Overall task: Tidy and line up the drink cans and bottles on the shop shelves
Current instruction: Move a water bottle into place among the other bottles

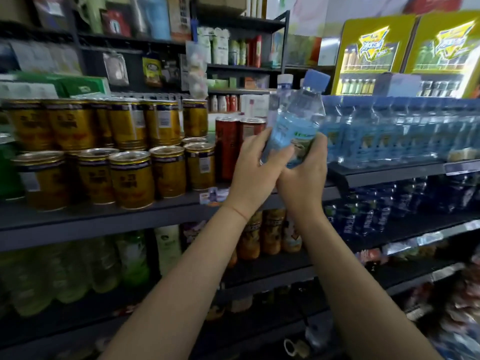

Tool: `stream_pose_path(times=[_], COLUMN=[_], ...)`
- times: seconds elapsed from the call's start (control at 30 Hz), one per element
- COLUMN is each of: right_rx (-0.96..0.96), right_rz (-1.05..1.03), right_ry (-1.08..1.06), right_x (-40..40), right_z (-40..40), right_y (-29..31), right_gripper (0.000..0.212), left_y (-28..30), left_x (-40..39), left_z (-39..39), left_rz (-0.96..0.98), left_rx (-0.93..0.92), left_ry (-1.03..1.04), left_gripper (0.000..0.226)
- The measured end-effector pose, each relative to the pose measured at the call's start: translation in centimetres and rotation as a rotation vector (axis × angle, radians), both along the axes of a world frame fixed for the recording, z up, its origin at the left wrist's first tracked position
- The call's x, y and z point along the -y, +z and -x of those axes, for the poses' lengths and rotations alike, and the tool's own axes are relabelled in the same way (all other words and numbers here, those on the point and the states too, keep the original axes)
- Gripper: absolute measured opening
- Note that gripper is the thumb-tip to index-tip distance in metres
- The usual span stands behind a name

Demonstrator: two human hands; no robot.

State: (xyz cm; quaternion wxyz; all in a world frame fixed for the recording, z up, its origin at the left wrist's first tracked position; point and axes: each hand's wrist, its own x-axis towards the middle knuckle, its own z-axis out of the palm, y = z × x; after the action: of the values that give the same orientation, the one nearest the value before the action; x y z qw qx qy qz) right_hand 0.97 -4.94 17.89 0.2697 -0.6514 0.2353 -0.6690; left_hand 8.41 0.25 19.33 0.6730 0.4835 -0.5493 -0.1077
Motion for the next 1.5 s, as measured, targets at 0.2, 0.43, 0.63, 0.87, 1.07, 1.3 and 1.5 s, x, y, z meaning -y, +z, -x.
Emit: stream_pose_path(times=[0.2,0.43,0.63,0.87,1.07,1.3,1.5], right_rx=[-0.245,-0.570,-0.578,-0.596,-0.601,-0.699,-0.849], right_rz=[0.009,0.052,0.358,0.556,0.679,0.674,0.690], right_ry=[-0.104,-0.168,-0.235,-0.242,-0.160,-0.075,-0.146], right_x=[11.2,19.4,21.0,22.8,23.4,23.4,23.7], right_z=[7.2,11.2,10.8,11.9,12.7,13.1,12.8], right_y=[-0.3,-0.4,-1.0,-3.0,-4.1,-6.4,-7.2], right_gripper=[0.058,0.057,0.025,0.027,0.033,0.056,0.061], left_y=[-1.1,-2.8,-2.0,-1.9,-2.1,-3.7,-5.3], left_x=[9.9,17.1,18.1,19.8,20.5,20.2,20.1], left_z=[7.5,12.2,13.3,13.6,13.4,13.8,13.8], left_rz=[-0.017,-0.186,-0.197,-0.213,-0.186,-0.162,-0.219], left_rx=[0.021,0.024,-0.018,0.028,-0.001,-0.116,-0.112], left_ry=[0.198,0.416,0.602,0.699,0.767,0.672,0.536], left_gripper=[0.034,0.046,0.032,0.039,0.037,0.044,0.063])
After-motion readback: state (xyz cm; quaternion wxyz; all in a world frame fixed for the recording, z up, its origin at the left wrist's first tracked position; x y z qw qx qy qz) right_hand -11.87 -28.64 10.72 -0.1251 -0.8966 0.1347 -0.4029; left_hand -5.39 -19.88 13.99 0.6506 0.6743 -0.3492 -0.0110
